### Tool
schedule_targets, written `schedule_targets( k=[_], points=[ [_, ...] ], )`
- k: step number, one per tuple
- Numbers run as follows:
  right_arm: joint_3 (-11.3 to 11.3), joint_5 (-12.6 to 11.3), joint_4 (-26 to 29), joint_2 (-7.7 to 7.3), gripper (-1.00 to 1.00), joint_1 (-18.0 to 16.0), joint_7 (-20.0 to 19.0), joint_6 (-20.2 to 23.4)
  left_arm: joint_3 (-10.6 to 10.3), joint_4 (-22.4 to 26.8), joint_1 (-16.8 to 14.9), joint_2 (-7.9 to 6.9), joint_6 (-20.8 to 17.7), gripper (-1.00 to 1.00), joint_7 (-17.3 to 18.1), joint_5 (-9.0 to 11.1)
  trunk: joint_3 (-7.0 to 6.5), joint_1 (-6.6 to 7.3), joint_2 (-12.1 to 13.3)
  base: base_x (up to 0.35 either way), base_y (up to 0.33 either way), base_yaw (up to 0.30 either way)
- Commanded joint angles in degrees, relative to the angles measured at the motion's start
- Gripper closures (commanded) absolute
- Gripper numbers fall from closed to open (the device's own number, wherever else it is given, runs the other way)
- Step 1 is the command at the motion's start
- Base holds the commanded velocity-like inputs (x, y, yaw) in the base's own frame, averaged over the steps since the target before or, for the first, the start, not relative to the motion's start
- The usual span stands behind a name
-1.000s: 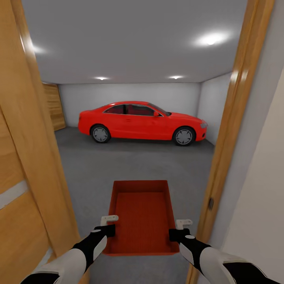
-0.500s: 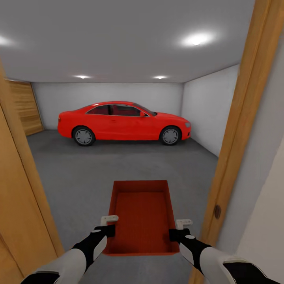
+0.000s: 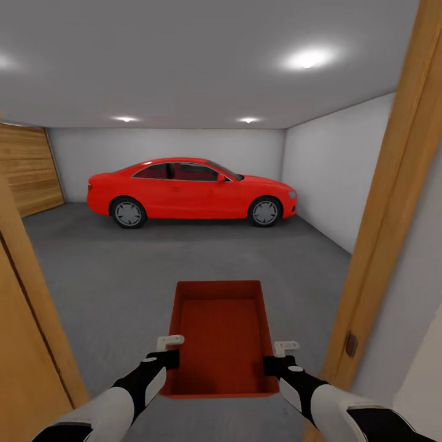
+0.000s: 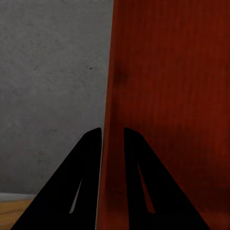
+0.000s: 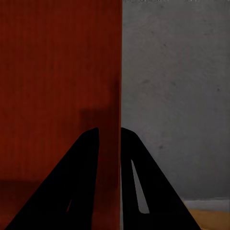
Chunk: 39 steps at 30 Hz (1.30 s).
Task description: Move the two storage containers from the living room to the garage. In the garage, place one container on the floor and stack the other container on top of it (either order is fine).
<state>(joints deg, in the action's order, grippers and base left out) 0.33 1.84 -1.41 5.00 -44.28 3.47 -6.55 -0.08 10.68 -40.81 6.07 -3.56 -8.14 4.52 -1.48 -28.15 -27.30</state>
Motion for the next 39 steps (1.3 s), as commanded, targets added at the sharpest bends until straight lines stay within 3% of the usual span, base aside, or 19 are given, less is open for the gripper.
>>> schedule_targets(
  k=[1, 30, 39],
  points=[
    [0.4, -0.6, -0.3, -0.08, 1.0, 0.0, 0.4, -0.3, 2.5, 0.8, 0.0, -1.85, -0.4, 1.0, -0.9, -0.7, 0.02, -0.05, 0.0, 0.305, 0.0, 0.0],
    [0.4, -0.6, -0.3, -0.15, 1.0, 0.0, 0.4, -0.3, 2.5, 0.8, 0.0, -1.94, -0.3, 1.0, -0.9, -0.7, 0.02, -0.05, 0.0, 0.32, 0.0, 0.031],
    [0.4, -0.6, -0.3, -0.15, 1.0, 0.0, 0.5, -0.3, 2.5, 0.9, 0.0, -1.94, -0.3, 1.0, -0.9, -0.7, 0.02, -0.05, 0.0, 0.036, 0.0, 0.031]
  ],
)
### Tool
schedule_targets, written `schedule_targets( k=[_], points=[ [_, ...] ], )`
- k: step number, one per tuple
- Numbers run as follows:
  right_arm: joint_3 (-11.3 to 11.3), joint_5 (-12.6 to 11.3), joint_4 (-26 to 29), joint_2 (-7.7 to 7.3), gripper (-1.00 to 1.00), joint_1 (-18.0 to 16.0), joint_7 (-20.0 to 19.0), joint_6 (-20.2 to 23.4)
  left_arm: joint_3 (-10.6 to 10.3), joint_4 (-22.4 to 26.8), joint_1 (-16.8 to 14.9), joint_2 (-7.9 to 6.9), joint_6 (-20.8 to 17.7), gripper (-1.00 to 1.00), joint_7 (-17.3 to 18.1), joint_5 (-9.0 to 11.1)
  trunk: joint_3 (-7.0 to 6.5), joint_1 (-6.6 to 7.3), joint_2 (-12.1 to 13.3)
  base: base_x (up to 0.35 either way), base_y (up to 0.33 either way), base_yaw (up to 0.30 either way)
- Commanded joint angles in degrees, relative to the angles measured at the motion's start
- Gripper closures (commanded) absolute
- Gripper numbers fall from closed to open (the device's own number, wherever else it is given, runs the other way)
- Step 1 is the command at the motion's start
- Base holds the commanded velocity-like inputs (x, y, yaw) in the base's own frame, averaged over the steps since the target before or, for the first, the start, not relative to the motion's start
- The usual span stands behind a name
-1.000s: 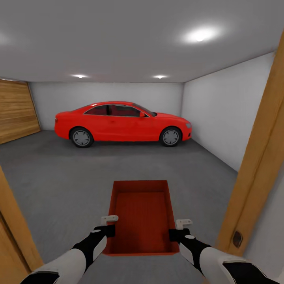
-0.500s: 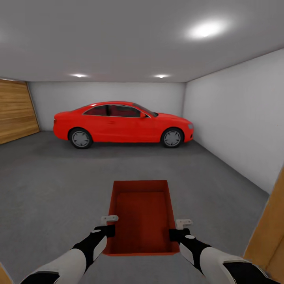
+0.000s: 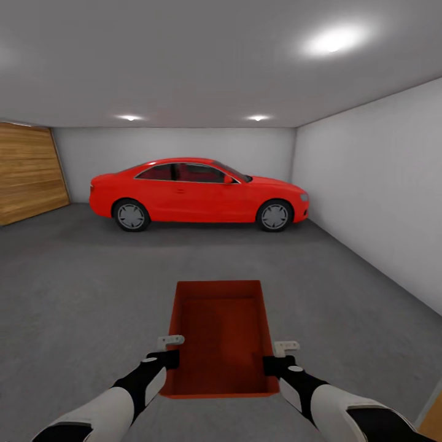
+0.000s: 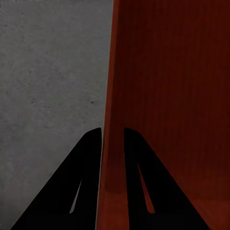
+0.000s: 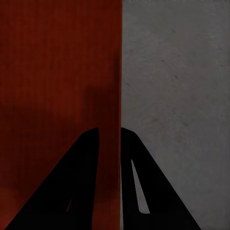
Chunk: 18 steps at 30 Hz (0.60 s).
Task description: Move the two storage containers from the living room to the garage. In the garage, place one container on the floor and stack the other container on top of it (either order is fine).
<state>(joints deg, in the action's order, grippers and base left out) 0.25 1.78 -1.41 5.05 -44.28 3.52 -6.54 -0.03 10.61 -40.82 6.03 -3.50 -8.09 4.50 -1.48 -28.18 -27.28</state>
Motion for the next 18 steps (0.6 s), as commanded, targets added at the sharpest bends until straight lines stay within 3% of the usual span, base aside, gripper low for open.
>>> schedule_targets(
  k=[1, 18],
  points=[
    [0.5, -0.6, -0.3, -0.2, 1.0, 0.0, 0.4, -0.3, 2.5, 1.0, 0.0, -1.9, -0.4, 1.0, -1.0, -0.6, 0.02, -0.02, 0.0, 0.001, 0.0, 0.036],
    [0.5, -0.5, -0.3, -0.19, 1.0, 0.0, 0.4, -0.3, 2.4, 1.0, 0.0, -1.81, -0.4, 1.0, -1.0, -0.6, 0.02, -0.02, 0.0, 0.056, 0.048, 0.003]
  ],
)
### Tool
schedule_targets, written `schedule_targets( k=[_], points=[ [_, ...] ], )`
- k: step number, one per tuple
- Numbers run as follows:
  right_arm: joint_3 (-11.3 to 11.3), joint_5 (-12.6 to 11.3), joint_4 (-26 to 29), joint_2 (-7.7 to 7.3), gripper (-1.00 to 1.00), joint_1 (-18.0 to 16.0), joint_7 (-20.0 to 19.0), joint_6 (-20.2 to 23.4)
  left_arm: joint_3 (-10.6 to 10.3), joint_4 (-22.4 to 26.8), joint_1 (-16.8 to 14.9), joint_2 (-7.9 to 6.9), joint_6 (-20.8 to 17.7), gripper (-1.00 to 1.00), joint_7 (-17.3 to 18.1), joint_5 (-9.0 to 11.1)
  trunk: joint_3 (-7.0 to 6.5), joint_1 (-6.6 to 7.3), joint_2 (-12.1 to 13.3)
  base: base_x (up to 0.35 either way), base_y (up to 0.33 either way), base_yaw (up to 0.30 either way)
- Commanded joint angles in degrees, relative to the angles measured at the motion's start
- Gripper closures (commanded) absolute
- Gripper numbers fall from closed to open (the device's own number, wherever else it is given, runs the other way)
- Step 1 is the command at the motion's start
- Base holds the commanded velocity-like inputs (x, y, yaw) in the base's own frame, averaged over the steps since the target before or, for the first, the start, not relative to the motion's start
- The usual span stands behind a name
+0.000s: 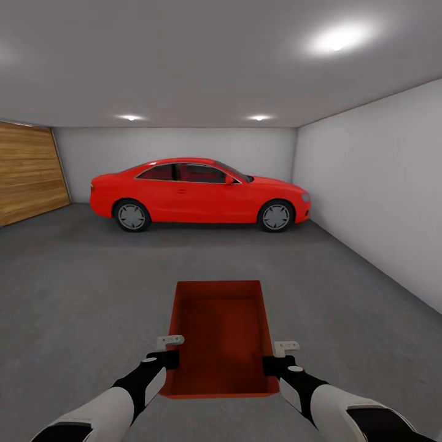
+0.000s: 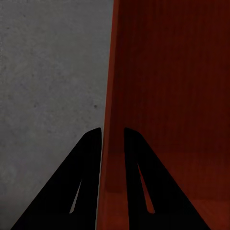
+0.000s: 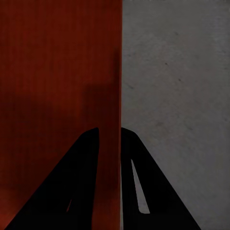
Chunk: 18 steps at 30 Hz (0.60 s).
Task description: Move the two storage containers from the living room to the garage. In the garage, place one container on the floor and stack the other container on top of it (either order is fine).
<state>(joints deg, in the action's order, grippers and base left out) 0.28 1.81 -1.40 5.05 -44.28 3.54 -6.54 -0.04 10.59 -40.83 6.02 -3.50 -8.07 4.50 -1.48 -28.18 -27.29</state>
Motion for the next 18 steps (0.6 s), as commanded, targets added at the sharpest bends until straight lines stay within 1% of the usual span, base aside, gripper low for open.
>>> schedule_targets(
  k=[1, 6, 18],
  points=[
    [0.4, -0.6, -0.3, -0.19, 1.0, 0.0, 0.4, -0.3, 2.5, 1.0, 0.0, -1.8, -0.4, 1.0, -1.0, -0.6, 0.02, -0.02, 0.0, 0.113, 0.0, 0.0],
    [0.4, -0.6, -0.3, -0.19, 1.0, 0.0, 0.4, -0.3, 2.5, 0.9, 0.0, -1.81, -0.4, 1.0, -1.0, -0.6, 0.02, -0.02, 0.0, 0.242, 0.0, 0.0],
    [0.4, -0.6, -0.3, -0.16, 1.0, 0.0, 0.4, -0.3, 2.5, 0.9, 0.0, -1.8, -0.4, 1.0, -1.0, -0.6, 0.02, -0.02, 0.0, 0.315, 0.0, 0.0]
  ],
)
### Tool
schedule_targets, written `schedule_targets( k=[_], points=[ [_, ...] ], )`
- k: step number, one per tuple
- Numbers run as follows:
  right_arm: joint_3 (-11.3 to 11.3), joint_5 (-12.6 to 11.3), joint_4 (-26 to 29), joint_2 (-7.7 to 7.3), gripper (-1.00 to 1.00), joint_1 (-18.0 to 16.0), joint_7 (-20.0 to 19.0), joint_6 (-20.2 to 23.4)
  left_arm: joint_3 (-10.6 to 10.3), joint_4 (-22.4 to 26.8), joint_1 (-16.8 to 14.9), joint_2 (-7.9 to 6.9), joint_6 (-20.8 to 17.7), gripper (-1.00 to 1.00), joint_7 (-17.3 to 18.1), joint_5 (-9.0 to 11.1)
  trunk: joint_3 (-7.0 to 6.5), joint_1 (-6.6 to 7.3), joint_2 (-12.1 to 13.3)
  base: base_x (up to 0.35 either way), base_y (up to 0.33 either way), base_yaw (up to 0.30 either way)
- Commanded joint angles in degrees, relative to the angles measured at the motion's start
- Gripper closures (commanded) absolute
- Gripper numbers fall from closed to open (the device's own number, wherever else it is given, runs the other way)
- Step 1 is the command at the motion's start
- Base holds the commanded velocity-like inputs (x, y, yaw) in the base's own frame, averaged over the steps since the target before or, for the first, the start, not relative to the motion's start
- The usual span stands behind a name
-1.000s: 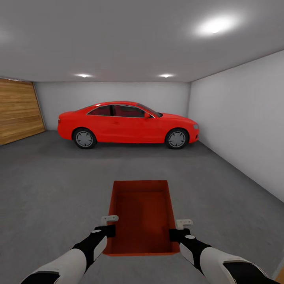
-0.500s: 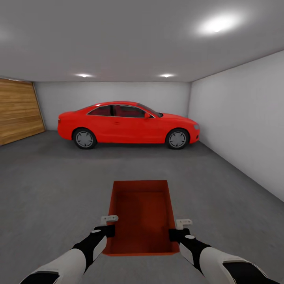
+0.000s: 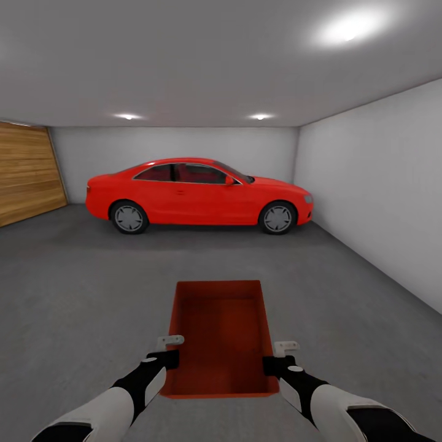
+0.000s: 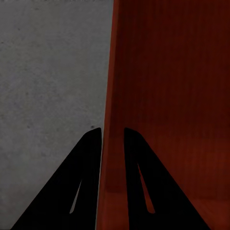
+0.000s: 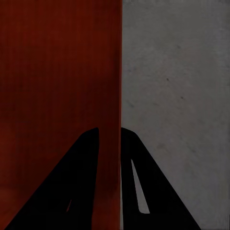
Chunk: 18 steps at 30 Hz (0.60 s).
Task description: Move the two storage containers from the living room to the garage. In the garage, place one container on the floor and stack the other container on top of it (either order is fine).
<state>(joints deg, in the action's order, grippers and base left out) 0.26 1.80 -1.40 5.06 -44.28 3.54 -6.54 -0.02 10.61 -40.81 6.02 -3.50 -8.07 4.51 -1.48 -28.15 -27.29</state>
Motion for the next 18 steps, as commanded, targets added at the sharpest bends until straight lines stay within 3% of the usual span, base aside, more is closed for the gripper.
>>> schedule_targets(
  k=[1, 18],
  points=[
    [0.4, -0.6, -0.3, -0.19, 1.0, 0.0, 0.4, -0.3, 2.5, 0.9, 0.0, -1.8, -0.4, 1.0, -1.0, -0.6, 0.02, -0.05, 0.0, 0.32, 0.0, 0.0],
    [0.4, -0.6, -0.3, -0.17, 1.0, 0.0, 0.4, -0.3, 2.5, 0.8, 0.0, -1.87, -0.5, 1.0, -1.0, -0.6, 0.02, -0.05, 0.0, 0.321, 0.0, 0.0]
  ],
)
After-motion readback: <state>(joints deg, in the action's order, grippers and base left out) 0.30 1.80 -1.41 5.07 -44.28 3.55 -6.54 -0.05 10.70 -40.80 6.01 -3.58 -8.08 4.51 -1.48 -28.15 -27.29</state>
